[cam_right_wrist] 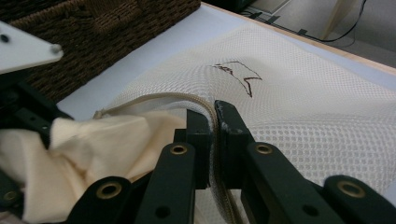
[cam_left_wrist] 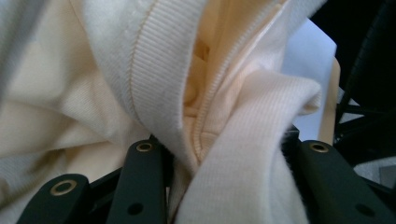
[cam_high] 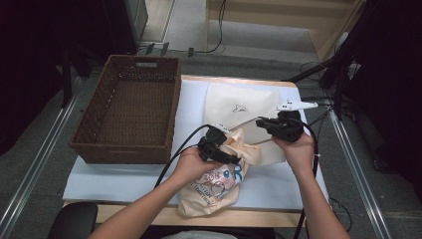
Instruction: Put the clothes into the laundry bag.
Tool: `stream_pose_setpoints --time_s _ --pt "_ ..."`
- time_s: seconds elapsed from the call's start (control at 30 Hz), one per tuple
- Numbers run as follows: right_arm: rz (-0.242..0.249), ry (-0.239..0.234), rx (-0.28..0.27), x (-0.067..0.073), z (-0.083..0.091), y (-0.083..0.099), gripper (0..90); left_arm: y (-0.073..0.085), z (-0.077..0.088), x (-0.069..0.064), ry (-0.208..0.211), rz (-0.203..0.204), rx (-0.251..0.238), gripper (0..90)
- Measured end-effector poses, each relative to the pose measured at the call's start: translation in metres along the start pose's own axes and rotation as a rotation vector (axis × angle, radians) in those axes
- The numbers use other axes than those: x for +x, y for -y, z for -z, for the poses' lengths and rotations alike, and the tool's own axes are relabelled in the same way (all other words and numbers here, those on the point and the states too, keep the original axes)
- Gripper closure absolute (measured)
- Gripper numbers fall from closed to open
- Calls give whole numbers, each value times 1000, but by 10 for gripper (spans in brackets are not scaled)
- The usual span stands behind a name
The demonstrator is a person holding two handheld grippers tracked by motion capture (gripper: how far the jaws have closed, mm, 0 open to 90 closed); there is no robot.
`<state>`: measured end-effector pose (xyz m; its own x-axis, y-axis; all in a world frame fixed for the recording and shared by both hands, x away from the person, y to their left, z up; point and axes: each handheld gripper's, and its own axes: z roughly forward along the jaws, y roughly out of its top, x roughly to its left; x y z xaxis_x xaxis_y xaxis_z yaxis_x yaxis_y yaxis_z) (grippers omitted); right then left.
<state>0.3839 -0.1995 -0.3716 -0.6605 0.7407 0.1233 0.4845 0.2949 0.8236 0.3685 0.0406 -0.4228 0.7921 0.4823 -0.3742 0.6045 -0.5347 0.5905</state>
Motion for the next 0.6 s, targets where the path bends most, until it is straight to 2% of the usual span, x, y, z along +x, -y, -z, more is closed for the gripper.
stream_pose_setpoints --time_s 0.17,0.23,0.3,0.43,0.5,0.6 --pt "2 -17 9 2 0 1 865 -17 -4 2 -62 8 27 604" --pt "2 -22 10 3 0 2 866 -22 -2 4 -75 14 5 604" --pt "7 -23 11 4 1 2 866 -26 0 7 -78 41 -30 604" --pt "-2 -45 7 5 1 2 867 -27 -5 17 -116 62 -31 599" --pt "-1 -48 9 5 1 2 867 -26 -10 21 -109 83 -35 595" --pt "1 -51 15 6 0 3 867 -25 -17 23 -126 60 -27 588"
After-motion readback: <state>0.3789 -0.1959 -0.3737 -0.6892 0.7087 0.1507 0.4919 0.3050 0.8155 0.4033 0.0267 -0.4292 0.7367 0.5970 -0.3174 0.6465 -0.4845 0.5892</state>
